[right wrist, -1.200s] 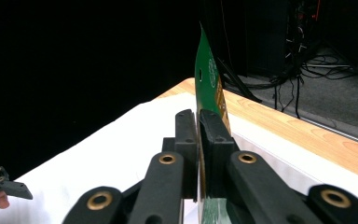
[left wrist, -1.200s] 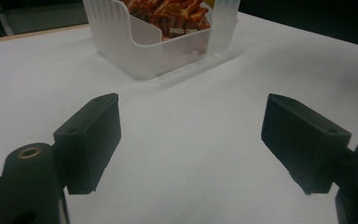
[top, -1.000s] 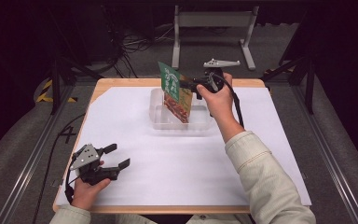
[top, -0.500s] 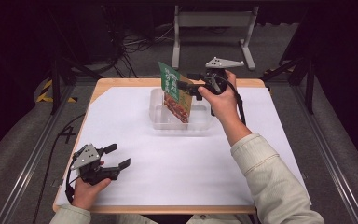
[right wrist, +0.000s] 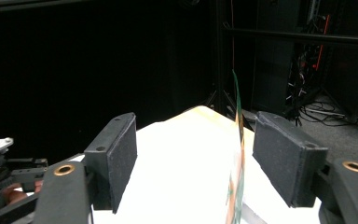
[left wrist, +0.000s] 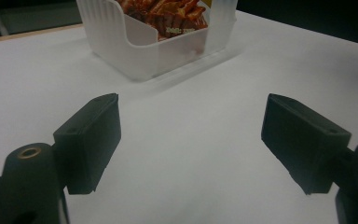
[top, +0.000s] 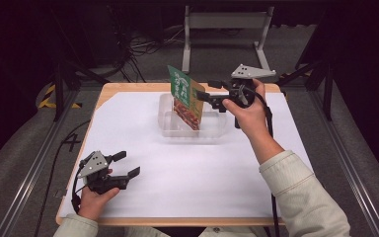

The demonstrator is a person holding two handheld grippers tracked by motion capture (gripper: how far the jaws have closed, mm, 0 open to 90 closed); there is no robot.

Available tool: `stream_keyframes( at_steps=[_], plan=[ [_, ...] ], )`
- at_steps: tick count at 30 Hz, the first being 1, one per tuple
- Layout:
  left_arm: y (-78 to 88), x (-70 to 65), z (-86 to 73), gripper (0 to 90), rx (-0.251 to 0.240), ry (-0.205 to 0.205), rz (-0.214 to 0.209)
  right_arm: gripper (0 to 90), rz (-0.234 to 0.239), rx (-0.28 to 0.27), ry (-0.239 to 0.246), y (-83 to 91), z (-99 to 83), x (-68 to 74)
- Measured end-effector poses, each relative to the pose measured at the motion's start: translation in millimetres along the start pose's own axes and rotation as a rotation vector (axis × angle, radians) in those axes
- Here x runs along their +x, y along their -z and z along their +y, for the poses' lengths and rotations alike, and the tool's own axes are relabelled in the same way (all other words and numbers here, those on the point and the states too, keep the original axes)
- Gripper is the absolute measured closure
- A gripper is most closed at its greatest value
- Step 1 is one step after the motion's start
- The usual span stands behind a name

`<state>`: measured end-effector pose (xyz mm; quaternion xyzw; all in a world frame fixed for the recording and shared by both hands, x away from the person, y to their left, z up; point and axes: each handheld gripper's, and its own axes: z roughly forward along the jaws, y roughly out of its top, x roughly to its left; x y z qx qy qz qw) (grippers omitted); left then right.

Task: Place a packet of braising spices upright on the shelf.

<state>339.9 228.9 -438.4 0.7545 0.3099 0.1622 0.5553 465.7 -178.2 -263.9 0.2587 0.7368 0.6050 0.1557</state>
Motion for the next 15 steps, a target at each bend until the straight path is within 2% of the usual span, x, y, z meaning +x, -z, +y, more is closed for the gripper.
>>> stream_keyframes(
  at_steps=[1, 15],
  plan=[
    [-0.3, 0.8, 0.4, 20.6, 0.002, -0.01, 0.001, 30.5, -0.001, -0.004, -0.003, 3.6, -0.4, -0.1],
    [-3.5, 0.7, 1.9, 20.6, 0.001, -0.012, -0.004, 30.4, -0.04, -0.047, -0.028, 52.6, -11.5, -8.7]
  ],
)
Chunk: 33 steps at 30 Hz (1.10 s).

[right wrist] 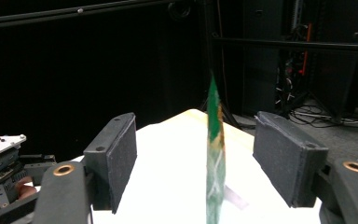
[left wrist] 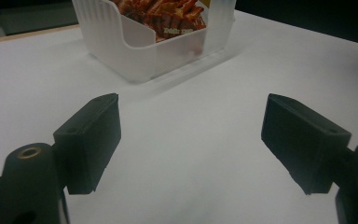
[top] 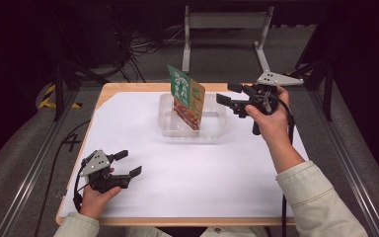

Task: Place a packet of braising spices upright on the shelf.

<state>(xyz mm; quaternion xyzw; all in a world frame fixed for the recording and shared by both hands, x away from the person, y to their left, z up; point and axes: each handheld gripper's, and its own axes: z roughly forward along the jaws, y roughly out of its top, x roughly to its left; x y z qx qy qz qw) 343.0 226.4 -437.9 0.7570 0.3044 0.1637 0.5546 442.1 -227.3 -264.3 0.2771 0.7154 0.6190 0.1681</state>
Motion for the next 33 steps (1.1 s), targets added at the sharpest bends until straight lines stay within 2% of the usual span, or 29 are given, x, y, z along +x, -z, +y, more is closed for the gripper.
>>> stream_keyframes(
  at_steps=[8, 12, 17, 29, 33],
  plan=[
    [0.3, 0.0, 0.0, 20.7, 0.002, 0.0, 0.001, 29.9, -0.029, 0.002, 0.005, 23.5, -5.2, -6.1],
    [0.5, -0.4, -0.3, 20.7, 0.004, 0.005, 0.004, 29.2, -0.054, 0.015, 0.039, 37.1, -8.2, -5.3],
    [5.9, -1.3, -2.9, 20.7, 0.008, 0.009, 0.018, 28.0, -0.046, 0.025, 0.071, 49.9, -13.8, 0.5],
    [13.9, -2.4, -5.3, 20.5, 0.006, 0.013, 0.036, 26.8, -0.048, 0.049, 0.107, 76.8, -50.0, 2.9],
    [13.7, -2.3, -5.1, 20.5, 0.003, 0.016, 0.038, 27.8, -0.049, 0.084, 0.156, 84.6, -63.0, 3.4]
  ],
)
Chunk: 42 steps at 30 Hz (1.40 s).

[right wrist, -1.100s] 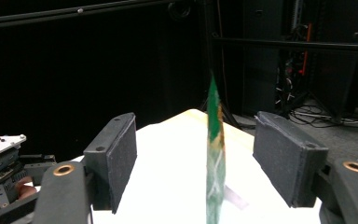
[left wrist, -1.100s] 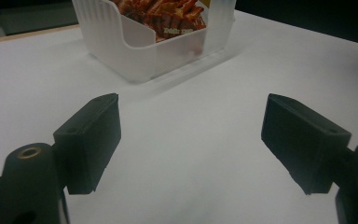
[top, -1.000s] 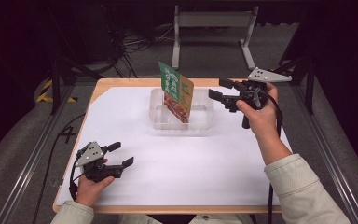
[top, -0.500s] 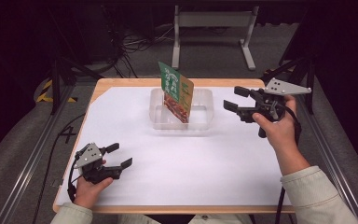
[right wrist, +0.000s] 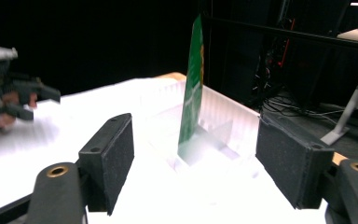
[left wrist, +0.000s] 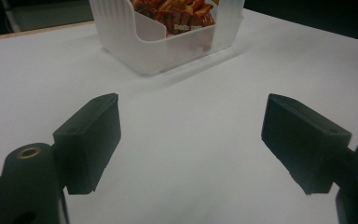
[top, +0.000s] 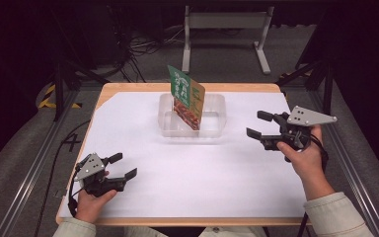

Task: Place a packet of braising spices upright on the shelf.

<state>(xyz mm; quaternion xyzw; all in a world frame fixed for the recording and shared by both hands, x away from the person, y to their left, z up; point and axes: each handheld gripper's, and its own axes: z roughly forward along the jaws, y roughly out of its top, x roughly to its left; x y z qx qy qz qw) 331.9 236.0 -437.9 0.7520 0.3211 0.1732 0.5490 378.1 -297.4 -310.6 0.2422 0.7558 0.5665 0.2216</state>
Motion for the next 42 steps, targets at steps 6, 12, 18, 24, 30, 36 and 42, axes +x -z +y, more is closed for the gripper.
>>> stream_keyframes(
  at_steps=[6, 12, 18, 24, 30, 36, 42],
  plan=[
    [-0.7, 0.2, 0.6, 20.5, -0.001, -0.006, 0.0, 28.1, -0.014, 0.011, -0.001, 5.1, -19.8, 2.6],
    [-0.8, 0.2, 0.4, 20.6, -0.004, 0.0, 0.006, 28.7, -0.018, 0.014, -0.044, 10.9, -45.7, 5.5],
    [-0.9, 0.2, 0.6, 20.6, -0.002, 0.0, 0.006, 28.6, -0.019, 0.024, -0.077, 12.7, -67.8, 8.0],
    [-0.2, 1.0, 0.5, 20.6, -0.006, 0.006, 0.012, 28.7, -0.037, 0.042, -0.113, 10.0, -91.8, 8.8],
    [0.3, 1.3, 0.4, 20.1, -0.014, 0.018, 0.003, 28.3, -0.051, 0.069, -0.134, 5.0, -109.7, 9.5],
    [-0.3, 1.5, 0.4, 20.4, -0.017, 0.016, 0.003, 27.9, -0.069, 0.09, -0.15, 3.0, -121.5, 6.9],
    [-0.1, 2.1, 0.6, 20.6, -0.017, 0.016, 0.004, 27.1, -0.079, 0.096, -0.152, 1.9, -124.8, 6.9]
  ],
)
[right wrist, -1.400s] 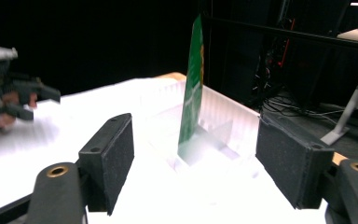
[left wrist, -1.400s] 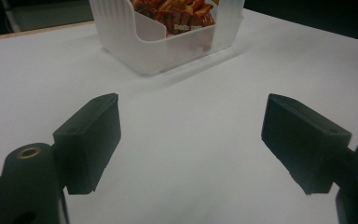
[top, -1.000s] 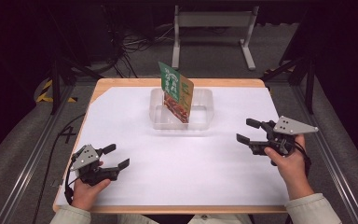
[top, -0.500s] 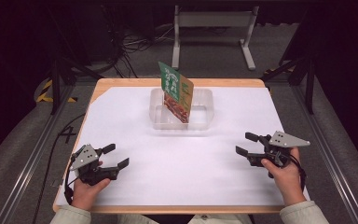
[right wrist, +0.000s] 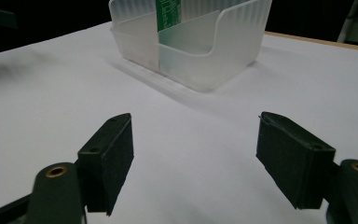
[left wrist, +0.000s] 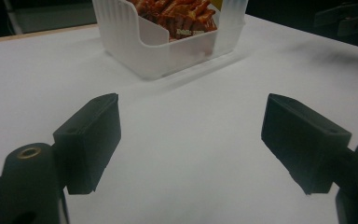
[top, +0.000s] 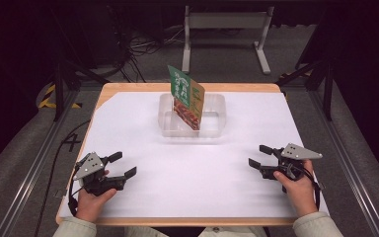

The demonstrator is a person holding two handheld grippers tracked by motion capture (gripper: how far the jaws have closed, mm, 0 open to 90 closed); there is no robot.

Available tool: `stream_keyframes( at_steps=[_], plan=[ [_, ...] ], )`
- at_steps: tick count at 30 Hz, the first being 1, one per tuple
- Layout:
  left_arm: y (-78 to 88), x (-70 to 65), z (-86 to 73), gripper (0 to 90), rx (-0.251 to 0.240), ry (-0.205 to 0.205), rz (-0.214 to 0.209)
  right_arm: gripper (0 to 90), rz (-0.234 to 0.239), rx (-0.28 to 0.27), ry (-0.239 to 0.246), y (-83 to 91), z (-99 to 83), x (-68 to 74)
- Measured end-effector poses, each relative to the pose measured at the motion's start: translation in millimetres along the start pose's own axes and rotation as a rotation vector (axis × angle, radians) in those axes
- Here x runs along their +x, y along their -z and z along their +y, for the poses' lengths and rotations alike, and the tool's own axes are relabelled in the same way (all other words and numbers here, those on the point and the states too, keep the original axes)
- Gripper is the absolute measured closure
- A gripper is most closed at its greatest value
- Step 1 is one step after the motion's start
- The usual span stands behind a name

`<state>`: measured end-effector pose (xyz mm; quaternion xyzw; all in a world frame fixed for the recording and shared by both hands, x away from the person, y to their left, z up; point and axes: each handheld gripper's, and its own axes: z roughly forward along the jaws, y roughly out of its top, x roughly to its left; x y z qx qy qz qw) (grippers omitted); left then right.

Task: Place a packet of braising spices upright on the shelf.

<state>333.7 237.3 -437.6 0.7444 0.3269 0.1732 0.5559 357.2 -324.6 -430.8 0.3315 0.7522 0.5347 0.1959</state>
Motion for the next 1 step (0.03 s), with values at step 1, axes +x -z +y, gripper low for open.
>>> stream_keyframes(
  at_steps=[1],
  plan=[
    [0.0, 0.1, 0.1, 20.6, -0.002, 0.001, 0.0, 26.9, -0.001, -0.002, 0.001, -0.1, 0.0, 0.1]
  ],
)
